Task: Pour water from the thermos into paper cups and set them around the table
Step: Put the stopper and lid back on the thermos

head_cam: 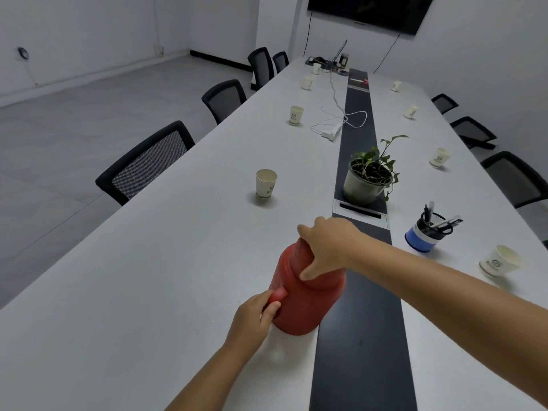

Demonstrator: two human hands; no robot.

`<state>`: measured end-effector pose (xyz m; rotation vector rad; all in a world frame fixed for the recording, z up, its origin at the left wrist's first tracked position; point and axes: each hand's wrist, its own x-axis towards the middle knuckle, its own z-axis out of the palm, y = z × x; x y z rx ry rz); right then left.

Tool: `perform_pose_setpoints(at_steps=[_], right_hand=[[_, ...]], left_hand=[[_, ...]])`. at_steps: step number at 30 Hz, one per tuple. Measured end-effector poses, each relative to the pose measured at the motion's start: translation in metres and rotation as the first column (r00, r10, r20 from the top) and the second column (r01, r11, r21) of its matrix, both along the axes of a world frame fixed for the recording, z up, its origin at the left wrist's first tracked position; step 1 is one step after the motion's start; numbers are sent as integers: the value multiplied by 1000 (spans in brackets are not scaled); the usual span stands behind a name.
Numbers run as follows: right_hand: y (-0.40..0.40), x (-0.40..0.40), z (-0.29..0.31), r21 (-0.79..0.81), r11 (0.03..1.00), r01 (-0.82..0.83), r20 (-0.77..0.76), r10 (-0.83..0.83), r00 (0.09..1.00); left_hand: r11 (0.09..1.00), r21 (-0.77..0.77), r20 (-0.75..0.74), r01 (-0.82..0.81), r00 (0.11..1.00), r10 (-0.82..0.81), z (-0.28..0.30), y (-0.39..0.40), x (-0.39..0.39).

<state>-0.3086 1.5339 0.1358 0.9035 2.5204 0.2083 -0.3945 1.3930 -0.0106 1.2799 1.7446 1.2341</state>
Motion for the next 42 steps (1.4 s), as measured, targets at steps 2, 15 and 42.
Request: perform_pose_setpoints(at_steps=[2,15,42], right_hand=[[0,-1,-3,-37,998,44,-13,-44,999],[13,28,4,-194,972,-135,-61,125,990],[-25,28,-8,-196,977,90,-179,-125,976]], left_hand=[[1000,0,2,8,1000,-8,1,-1,0],[999,7,12,36,999,-36,2,-2,-7],[999,-6,56,-37,998,37,-9,-1,6]])
